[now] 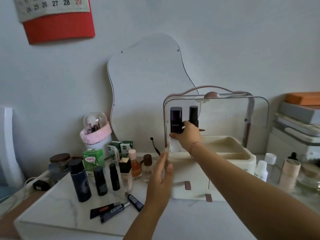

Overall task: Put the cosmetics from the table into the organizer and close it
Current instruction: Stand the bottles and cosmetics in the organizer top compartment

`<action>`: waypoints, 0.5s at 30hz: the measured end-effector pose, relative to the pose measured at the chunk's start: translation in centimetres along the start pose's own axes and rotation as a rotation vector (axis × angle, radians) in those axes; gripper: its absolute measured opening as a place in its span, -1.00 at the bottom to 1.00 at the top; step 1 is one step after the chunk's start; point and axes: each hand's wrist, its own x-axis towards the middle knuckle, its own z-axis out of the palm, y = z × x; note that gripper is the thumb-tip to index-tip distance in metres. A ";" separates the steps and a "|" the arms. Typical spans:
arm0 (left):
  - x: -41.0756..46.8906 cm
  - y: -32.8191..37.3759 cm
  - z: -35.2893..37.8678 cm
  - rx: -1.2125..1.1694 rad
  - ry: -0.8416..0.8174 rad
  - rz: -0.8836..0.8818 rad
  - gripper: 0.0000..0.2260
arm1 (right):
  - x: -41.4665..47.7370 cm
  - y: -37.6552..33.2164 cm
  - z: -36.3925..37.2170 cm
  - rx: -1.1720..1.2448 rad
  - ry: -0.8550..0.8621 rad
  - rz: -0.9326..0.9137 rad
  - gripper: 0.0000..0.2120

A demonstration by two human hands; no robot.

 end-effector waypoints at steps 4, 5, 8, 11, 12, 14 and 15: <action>0.1 -0.2 0.0 0.001 0.000 0.014 -0.64 | 0.7 -0.3 0.1 -0.090 -0.041 0.035 -0.65; 0.1 -0.3 0.0 -0.002 0.003 0.015 -0.63 | 0.7 -0.2 0.2 -0.126 -0.055 0.053 -0.67; 0.1 -0.4 0.2 -0.009 0.013 0.023 -0.62 | 0.5 0.4 0.3 -0.217 -0.089 0.095 -0.70; 0.0 -0.5 0.3 -0.003 0.014 0.039 -0.61 | 0.7 0.5 0.3 -0.249 -0.093 0.093 -0.72; 0.0 -0.6 0.4 -0.005 0.013 0.040 -0.61 | 0.8 0.5 0.4 -0.260 -0.090 0.091 -0.75; 0.0 -0.6 0.3 -0.007 0.010 0.040 -0.62 | 0.8 0.4 0.5 -0.298 -0.084 0.091 -0.80; 0.0 -0.6 0.2 -0.005 0.009 0.039 -0.62 | 0.9 0.4 0.6 -0.313 -0.078 0.092 -0.82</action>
